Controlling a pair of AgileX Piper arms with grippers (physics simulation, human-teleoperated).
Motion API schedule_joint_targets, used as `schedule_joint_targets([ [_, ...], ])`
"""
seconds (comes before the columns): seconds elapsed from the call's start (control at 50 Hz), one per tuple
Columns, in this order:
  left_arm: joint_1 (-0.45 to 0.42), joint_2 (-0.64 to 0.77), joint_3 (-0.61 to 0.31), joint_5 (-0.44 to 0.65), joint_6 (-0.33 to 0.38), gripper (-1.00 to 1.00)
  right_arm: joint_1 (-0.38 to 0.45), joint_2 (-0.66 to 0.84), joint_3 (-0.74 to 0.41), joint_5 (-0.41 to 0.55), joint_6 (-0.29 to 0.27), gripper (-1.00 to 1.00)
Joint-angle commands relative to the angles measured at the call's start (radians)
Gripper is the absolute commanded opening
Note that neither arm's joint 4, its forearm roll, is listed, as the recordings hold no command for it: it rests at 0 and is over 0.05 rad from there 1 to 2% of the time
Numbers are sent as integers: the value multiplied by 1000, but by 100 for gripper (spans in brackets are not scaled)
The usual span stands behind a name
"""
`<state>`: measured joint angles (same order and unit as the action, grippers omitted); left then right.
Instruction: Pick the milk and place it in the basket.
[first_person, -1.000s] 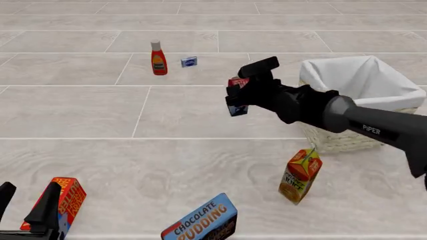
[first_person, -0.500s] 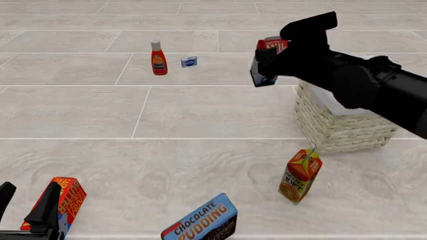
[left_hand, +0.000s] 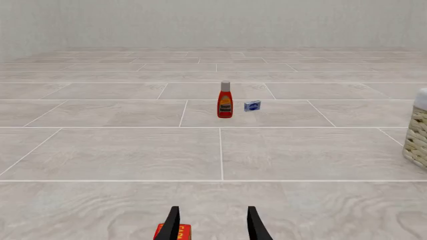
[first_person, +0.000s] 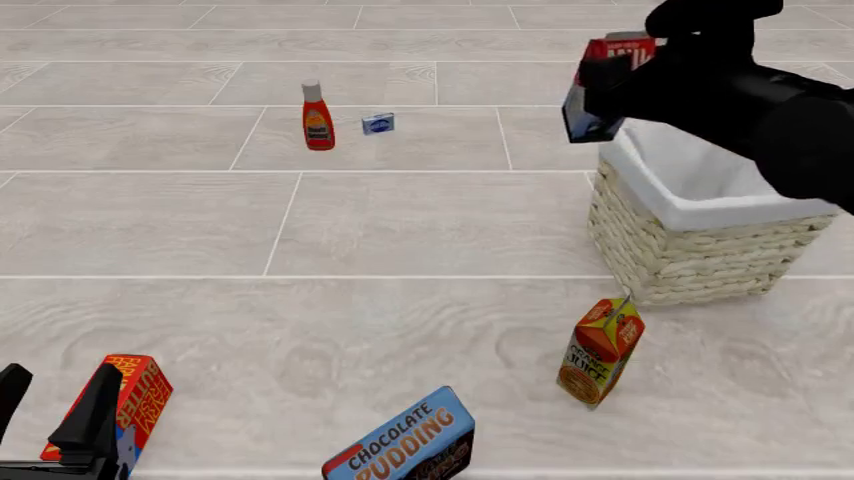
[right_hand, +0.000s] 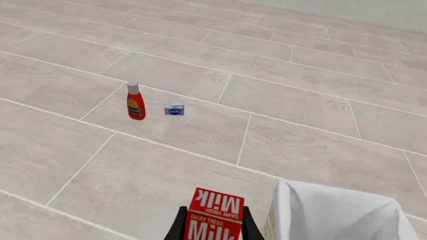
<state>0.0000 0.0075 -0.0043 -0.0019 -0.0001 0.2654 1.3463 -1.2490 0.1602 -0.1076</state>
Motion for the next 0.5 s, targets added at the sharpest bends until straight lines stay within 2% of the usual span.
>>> schedule_joint_targets([
  [0.02, 0, 0, 0, 0, 0, 100, -63, -35, -12, 10, 12, -100],
  [0.5, 0, 0, 0, 0, 0, 100, -186, -28, -23, 33, -7, -100],
])
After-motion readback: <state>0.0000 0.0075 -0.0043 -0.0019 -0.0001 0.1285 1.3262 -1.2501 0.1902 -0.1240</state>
